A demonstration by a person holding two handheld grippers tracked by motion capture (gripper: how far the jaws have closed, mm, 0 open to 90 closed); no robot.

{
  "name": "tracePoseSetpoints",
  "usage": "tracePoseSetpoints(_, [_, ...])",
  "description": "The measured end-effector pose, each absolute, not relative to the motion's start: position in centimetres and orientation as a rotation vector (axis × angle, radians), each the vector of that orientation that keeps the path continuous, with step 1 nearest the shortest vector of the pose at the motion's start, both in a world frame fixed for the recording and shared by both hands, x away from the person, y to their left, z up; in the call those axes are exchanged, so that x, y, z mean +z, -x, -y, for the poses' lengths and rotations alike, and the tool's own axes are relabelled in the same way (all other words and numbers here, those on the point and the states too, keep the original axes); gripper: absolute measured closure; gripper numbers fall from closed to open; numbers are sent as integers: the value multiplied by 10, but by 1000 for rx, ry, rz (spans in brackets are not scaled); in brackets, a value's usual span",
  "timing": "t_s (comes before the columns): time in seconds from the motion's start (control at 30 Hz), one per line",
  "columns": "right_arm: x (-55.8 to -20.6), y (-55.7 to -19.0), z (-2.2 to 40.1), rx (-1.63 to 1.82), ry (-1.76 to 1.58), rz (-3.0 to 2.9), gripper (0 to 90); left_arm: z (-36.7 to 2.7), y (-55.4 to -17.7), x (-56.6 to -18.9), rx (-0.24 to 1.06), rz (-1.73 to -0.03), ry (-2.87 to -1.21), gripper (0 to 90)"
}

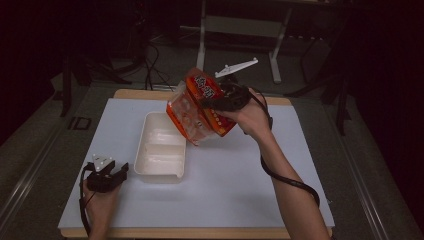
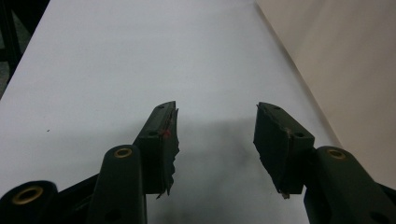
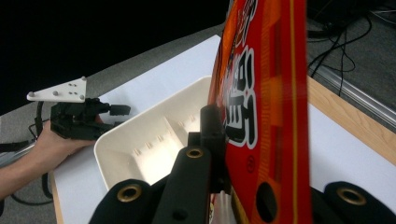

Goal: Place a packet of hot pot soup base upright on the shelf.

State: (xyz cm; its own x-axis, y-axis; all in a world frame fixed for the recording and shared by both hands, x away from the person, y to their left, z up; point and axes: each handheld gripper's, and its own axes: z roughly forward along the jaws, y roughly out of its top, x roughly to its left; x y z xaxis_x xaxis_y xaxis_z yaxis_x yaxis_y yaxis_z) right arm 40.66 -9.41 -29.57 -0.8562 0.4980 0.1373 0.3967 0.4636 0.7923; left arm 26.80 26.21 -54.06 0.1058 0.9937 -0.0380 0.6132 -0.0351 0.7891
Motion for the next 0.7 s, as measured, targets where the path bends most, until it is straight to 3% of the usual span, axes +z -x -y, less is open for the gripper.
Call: tracePoseSetpoints(0.7, [-304, -410, 51, 1369, -820, -2595, 900, -263, -268, -541, 729, -1582, -1717, 496])
